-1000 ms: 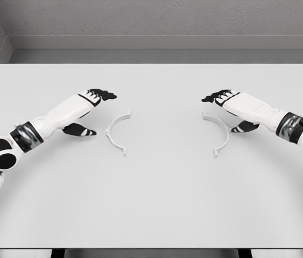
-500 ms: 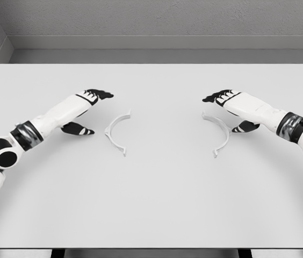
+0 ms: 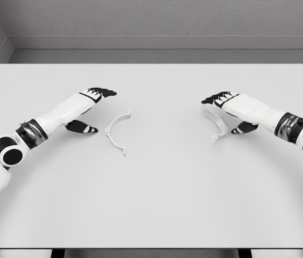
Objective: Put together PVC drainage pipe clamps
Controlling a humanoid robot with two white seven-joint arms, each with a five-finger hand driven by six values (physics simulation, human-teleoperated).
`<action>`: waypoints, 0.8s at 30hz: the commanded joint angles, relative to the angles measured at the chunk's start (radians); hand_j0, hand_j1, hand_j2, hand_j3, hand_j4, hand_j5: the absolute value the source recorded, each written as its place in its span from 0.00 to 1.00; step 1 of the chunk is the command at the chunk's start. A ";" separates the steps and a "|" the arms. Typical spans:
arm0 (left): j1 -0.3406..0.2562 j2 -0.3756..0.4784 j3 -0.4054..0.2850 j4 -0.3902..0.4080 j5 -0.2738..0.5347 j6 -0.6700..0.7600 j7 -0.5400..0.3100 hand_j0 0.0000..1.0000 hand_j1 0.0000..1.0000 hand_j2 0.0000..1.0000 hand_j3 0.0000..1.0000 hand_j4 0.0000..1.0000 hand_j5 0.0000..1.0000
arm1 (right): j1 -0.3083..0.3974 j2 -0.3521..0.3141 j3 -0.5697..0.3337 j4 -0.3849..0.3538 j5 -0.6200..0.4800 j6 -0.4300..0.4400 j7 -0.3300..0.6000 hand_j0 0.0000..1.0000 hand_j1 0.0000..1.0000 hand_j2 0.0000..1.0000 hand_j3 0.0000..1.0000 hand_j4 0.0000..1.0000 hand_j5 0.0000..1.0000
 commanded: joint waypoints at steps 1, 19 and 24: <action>0.000 0.000 0.001 -0.001 0.007 0.000 0.001 1.00 1.00 1.00 1.00 1.00 1.00 | 0.000 -0.001 -0.002 0.002 -0.007 0.003 0.000 1.00 1.00 1.00 1.00 1.00 1.00; 0.002 -0.052 -0.019 -0.013 -0.002 0.000 -0.001 1.00 1.00 1.00 1.00 1.00 1.00 | -0.028 0.035 0.035 0.027 -0.005 0.003 0.000 1.00 1.00 1.00 1.00 1.00 1.00; 0.005 -0.054 -0.019 -0.027 -0.002 0.000 -0.001 1.00 1.00 1.00 1.00 1.00 1.00 | -0.029 0.041 0.041 0.028 -0.005 0.003 0.000 1.00 1.00 1.00 1.00 1.00 1.00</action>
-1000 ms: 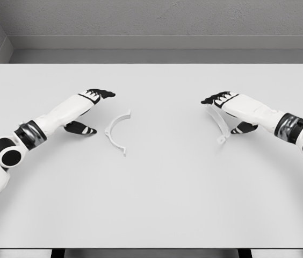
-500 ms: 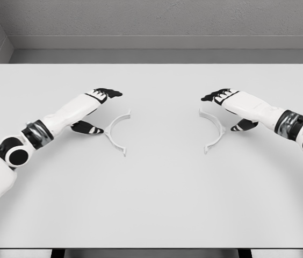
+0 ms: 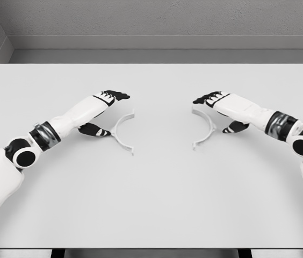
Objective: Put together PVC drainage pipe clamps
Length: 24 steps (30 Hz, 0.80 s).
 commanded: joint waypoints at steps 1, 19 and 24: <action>0.000 -0.001 0.000 -0.013 0.006 0.000 0.000 1.00 1.00 1.00 1.00 1.00 1.00 | 0.000 0.004 0.005 0.001 -0.007 0.003 0.000 1.00 1.00 1.00 1.00 1.00 1.00; 0.017 -0.019 0.000 -0.046 -0.006 0.000 0.000 1.00 1.00 1.00 1.00 1.00 1.00 | -0.064 0.032 0.050 0.057 -0.005 0.003 -0.002 1.00 1.00 1.00 1.00 1.00 1.00; 0.018 -0.028 0.000 -0.046 -0.007 0.000 0.000 1.00 1.00 1.00 1.00 1.00 1.00 | -0.071 0.049 0.057 0.065 -0.004 0.003 -0.002 1.00 1.00 1.00 1.00 1.00 1.00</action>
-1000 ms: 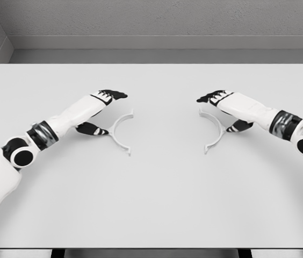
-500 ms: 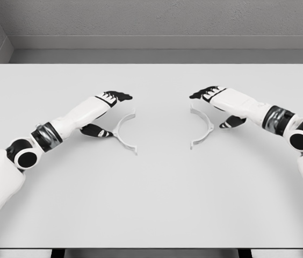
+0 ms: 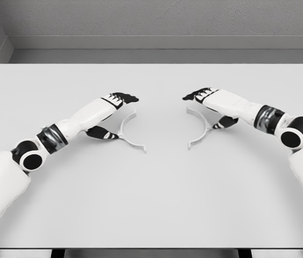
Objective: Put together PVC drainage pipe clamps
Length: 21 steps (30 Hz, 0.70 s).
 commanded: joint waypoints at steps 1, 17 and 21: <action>0.000 -0.003 0.001 -0.002 0.006 0.000 0.002 1.00 1.00 1.00 1.00 1.00 1.00 | 0.000 0.008 0.004 0.002 -0.007 0.002 0.000 1.00 1.00 1.00 1.00 1.00 1.00; 0.000 0.009 0.015 0.001 0.002 0.000 0.002 1.00 1.00 1.00 1.00 1.00 1.00 | -0.014 0.057 0.046 -0.013 -0.004 0.010 0.009 1.00 1.00 1.00 1.00 1.00 1.00; -0.005 0.011 0.018 0.010 0.006 0.000 0.002 1.00 1.00 1.00 1.00 1.00 1.00 | -0.021 0.058 0.061 -0.013 -0.004 0.020 0.009 1.00 1.00 1.00 1.00 1.00 1.00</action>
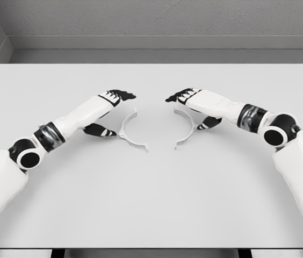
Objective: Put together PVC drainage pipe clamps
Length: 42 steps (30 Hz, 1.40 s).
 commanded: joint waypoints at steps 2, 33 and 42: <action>-0.002 0.014 0.001 0.011 0.011 0.000 0.001 1.00 1.00 1.00 1.00 1.00 1.00 | -0.006 0.003 0.008 0.005 -0.006 0.007 0.000 1.00 1.00 1.00 1.00 1.00 1.00; -0.032 0.039 0.001 0.031 0.017 0.000 0.001 1.00 1.00 1.00 1.00 1.00 1.00 | -0.054 0.055 0.054 0.060 0.008 0.038 -0.001 1.00 1.00 1.00 1.00 1.00 1.00; -0.034 0.037 0.000 0.031 0.017 0.000 0.001 1.00 1.00 1.00 1.00 1.00 1.00 | -0.090 0.062 0.058 0.060 0.006 0.046 -0.001 1.00 1.00 1.00 1.00 1.00 1.00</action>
